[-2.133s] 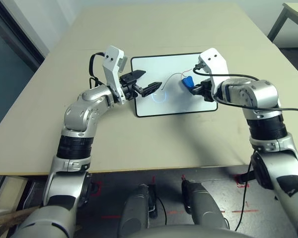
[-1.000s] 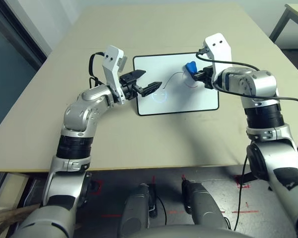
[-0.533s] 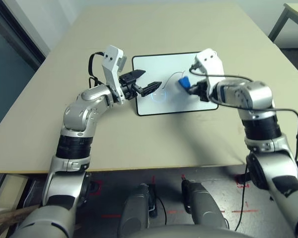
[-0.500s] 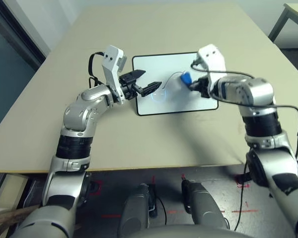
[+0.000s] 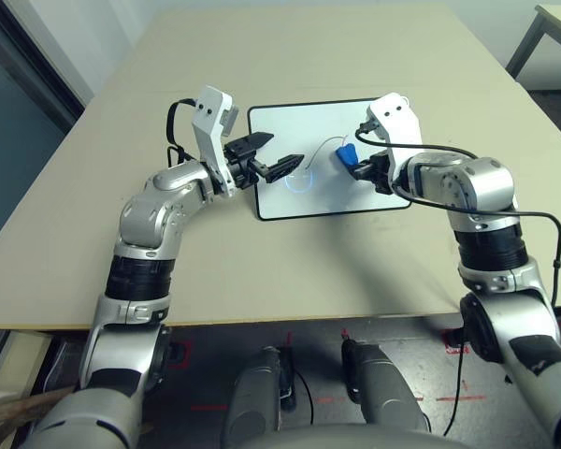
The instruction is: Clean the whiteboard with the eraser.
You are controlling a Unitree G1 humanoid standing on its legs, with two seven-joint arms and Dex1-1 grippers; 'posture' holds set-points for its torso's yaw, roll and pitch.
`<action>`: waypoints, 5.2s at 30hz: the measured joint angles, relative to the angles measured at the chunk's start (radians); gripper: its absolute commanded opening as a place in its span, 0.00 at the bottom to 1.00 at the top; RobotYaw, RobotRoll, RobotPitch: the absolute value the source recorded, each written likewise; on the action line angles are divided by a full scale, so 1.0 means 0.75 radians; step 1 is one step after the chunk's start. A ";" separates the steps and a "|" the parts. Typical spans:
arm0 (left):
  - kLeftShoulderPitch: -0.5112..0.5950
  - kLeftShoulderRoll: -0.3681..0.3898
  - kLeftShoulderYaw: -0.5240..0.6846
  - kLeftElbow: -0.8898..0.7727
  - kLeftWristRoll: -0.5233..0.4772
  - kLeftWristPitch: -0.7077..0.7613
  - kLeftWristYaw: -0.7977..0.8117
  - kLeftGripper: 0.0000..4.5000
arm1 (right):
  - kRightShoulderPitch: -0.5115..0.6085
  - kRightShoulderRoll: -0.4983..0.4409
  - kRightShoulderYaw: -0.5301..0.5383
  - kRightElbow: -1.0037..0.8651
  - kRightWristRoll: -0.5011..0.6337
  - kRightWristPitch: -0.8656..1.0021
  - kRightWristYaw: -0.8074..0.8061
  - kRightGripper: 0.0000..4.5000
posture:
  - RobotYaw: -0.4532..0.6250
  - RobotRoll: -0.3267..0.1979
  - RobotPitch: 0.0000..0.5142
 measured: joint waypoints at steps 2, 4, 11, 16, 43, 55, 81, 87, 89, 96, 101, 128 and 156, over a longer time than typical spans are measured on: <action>0.000 -0.001 -0.001 0.000 0.000 0.000 0.000 1.00 | -0.068 -0.003 -0.015 0.077 -0.010 -0.042 -0.010 0.09 | 0.31 0.62 0.32; 0.000 -0.001 -0.001 -0.001 0.000 0.000 0.000 1.00 | -0.133 -0.016 -0.035 0.147 -0.022 -0.090 -0.018 0.09 | 0.31 0.62 0.32; 0.003 0.000 -0.001 -0.005 -0.001 0.003 0.001 1.00 | -0.168 -0.022 0.017 0.173 -0.033 -0.058 0.026 0.09 | 0.32 0.62 0.32; 0.005 0.000 0.000 -0.025 -0.002 0.010 0.005 1.00 | -0.104 -0.030 0.087 0.060 -0.018 0.074 0.057 0.09 | 0.32 0.62 0.32; 0.028 -0.006 0.003 -0.052 -0.006 0.023 0.023 1.00 | 0.060 -0.124 0.112 -0.028 -0.038 0.182 0.063 0.09 | 0.31 0.62 0.31; 0.016 -0.007 0.001 -0.045 -0.004 0.020 0.010 1.00 | -0.084 -0.159 0.046 0.232 -0.088 -0.013 0.021 0.09 | 0.31 0.62 0.30; 0.020 -0.001 0.002 -0.044 -0.003 0.013 0.010 1.00 | -0.122 -0.065 0.043 0.231 -0.078 0.001 0.019 0.09 | 0.32 0.62 0.32; 0.022 0.004 0.004 -0.043 -0.003 0.012 0.010 1.00 | -0.149 -0.026 0.056 0.201 -0.056 0.004 0.041 0.09 | 0.32 0.62 0.32; 0.022 0.012 0.010 -0.039 -0.003 0.011 0.010 1.00 | -0.126 -0.020 0.075 0.145 -0.048 0.031 0.055 0.09 | 0.32 0.62 0.32; 0.017 0.062 0.039 0.014 -0.001 0.001 0.008 1.00 | -0.149 -0.011 0.105 0.191 -0.045 0.006 0.087 0.09 | 0.34 0.62 0.31; 0.004 0.079 0.053 0.020 -0.001 -0.003 0.006 1.00 | -0.260 0.006 0.069 0.384 -0.068 -0.155 0.058 0.09 | 0.34 0.62 0.32; 0.029 0.115 0.056 -0.003 -0.006 0.033 -0.011 1.00 | -0.258 0.038 0.063 0.311 -0.072 -0.092 0.027 0.09 | 0.35 0.62 0.31; 0.088 0.158 0.057 -0.074 -0.013 0.112 -0.058 1.00 | -0.107 0.084 0.178 0.100 -0.040 0.084 0.061 0.09 | 0.36 0.62 0.32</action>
